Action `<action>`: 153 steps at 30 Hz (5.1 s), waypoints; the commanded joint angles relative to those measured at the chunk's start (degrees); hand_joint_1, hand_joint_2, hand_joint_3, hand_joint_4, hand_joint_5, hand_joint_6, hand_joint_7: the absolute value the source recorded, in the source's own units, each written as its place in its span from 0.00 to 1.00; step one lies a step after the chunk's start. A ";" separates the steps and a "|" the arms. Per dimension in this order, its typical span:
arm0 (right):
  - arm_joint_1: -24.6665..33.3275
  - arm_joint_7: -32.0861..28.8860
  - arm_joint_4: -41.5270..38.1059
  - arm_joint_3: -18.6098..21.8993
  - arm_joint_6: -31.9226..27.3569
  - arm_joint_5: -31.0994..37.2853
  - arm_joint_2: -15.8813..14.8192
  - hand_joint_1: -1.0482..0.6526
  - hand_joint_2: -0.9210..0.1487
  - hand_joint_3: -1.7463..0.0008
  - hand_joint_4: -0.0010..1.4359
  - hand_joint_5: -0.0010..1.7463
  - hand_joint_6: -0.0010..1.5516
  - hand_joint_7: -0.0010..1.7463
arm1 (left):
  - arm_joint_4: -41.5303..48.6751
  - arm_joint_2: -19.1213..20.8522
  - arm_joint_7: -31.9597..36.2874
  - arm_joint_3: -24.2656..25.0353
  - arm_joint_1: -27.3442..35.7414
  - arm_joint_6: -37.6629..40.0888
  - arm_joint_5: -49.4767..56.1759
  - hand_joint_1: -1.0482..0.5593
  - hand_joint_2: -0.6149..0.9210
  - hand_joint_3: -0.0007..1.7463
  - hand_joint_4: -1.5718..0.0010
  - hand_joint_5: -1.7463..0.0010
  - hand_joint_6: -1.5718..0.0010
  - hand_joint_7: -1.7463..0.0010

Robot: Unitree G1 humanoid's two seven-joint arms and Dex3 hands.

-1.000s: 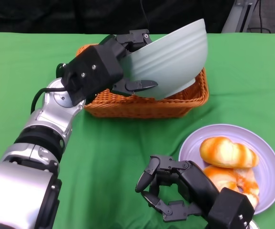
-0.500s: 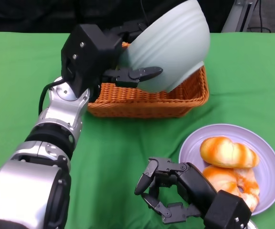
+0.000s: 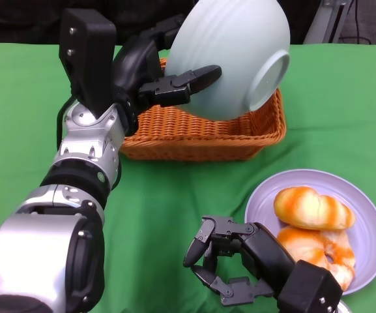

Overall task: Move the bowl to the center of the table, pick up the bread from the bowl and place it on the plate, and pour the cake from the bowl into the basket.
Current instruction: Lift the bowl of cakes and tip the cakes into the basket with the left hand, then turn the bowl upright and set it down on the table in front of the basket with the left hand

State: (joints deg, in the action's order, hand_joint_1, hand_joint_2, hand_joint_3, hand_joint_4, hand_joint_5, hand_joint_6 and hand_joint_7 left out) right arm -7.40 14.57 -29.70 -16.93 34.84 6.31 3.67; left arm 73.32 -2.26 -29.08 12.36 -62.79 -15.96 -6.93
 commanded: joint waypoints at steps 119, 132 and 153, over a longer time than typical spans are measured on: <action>-3.38 -0.05 -0.27 4.65 2.38 -2.86 -0.60 0.53 0.28 0.54 0.52 0.87 0.43 0.72 | -20.37 38.37 121.58 -40.39 36.03 -43.38 82.61 0.57 0.98 0.22 0.56 0.06 0.55 0.34; -3.10 0.11 0.53 5.29 1.91 -3.82 -0.57 0.54 0.25 0.56 0.52 0.88 0.43 0.73 | -20.44 38.88 121.58 -46.30 38.43 -41.60 84.32 0.61 0.99 0.18 0.53 0.00 0.54 0.26; -2.73 -0.14 1.40 6.24 2.47 -4.09 -1.23 0.53 0.31 0.50 0.52 0.88 0.43 0.74 | -10.77 34.78 121.58 -57.34 35.68 -37.96 83.79 0.63 1.00 0.08 0.58 0.00 0.69 0.01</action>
State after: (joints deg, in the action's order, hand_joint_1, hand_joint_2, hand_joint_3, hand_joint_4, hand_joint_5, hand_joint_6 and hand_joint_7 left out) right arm -10.86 14.51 -28.88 -11.34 36.75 3.08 3.11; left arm 61.71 32.52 86.58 -44.47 -26.72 -54.55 77.55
